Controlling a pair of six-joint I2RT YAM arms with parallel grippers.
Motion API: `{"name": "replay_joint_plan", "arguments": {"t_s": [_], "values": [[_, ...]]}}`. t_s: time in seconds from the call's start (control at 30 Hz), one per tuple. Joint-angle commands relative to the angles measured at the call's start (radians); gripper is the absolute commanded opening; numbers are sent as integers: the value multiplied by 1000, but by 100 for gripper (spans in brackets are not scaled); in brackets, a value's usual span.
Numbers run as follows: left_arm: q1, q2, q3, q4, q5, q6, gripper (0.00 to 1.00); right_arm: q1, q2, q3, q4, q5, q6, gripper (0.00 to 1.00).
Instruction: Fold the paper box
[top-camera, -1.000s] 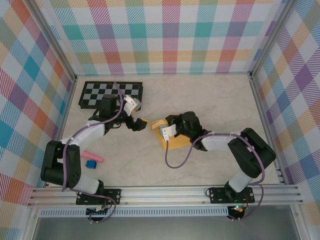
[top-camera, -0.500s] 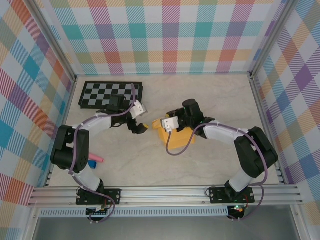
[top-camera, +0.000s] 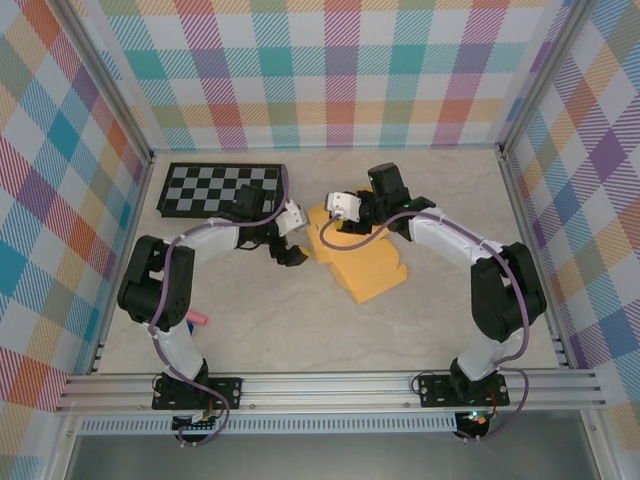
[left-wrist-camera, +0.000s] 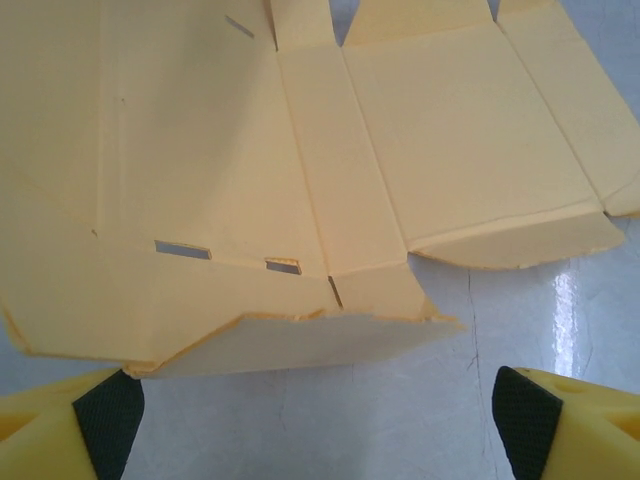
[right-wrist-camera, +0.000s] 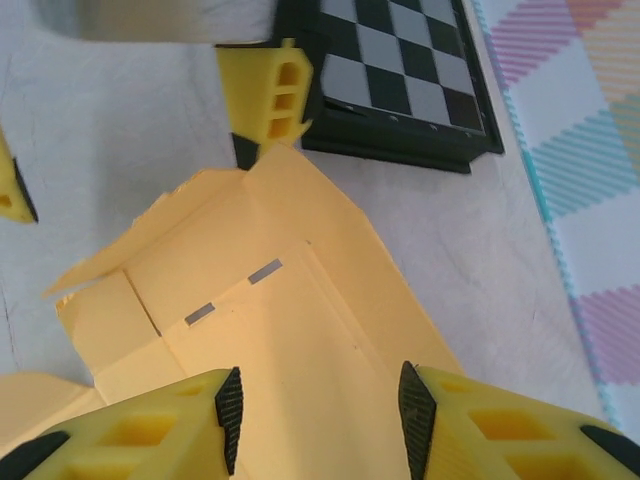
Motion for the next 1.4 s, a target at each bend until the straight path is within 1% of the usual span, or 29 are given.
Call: {"name": "replay_joint_plan", "arguments": {"t_s": [0.0, 0.03, 0.1, 0.17, 0.23, 0.3, 0.37, 0.43, 0.53, 0.7, 0.87, 1.0, 1.2, 1.27, 1.37], "values": [[-8, 16, 47, -57, 62, 33, 91, -10, -104, -49, 46, 2, 246, 48], [-8, 17, 48, -56, 64, 32, 90, -10, -124, -73, 60, 15, 290, 48], [-8, 16, 47, -54, 64, 27, 90, -9, -178, -135, 62, -22, 337, 49], [-7, 11, 42, -57, 59, 27, 90, -5, -212, -199, 38, -105, 300, 49], [1, 3, 32, -55, 56, 28, 90, 5, -214, -239, 2, -119, 251, 52], [17, -9, 21, -54, 55, 25, 90, 33, -178, -238, -25, -83, 220, 53], [33, -25, 7, -48, 56, 16, 90, 72, -136, -237, -8, -30, 203, 53], [44, -40, -6, -36, 67, 5, 90, 93, -87, -223, 32, 2, 236, 52], [46, -46, -9, -38, 80, -2, 90, 118, -14, -204, 82, 53, 255, 52], [44, -28, -11, -36, 81, -12, 89, 173, 82, -146, 72, 65, 231, 52], [48, -25, -13, -40, 77, -7, 89, 228, 157, -112, 100, 166, 254, 52], [52, -27, -17, -39, 80, -6, 88, 243, 191, -111, 123, 244, 271, 51], [58, -28, -17, -40, 89, -7, 88, 243, 205, -132, 142, 260, 290, 51], [58, -24, -14, -44, 94, -5, 86, 243, 211, -135, 145, 260, 297, 49], [60, -19, -5, -52, 97, -3, 86, 243, 219, -139, 166, 287, 324, 43]]}}
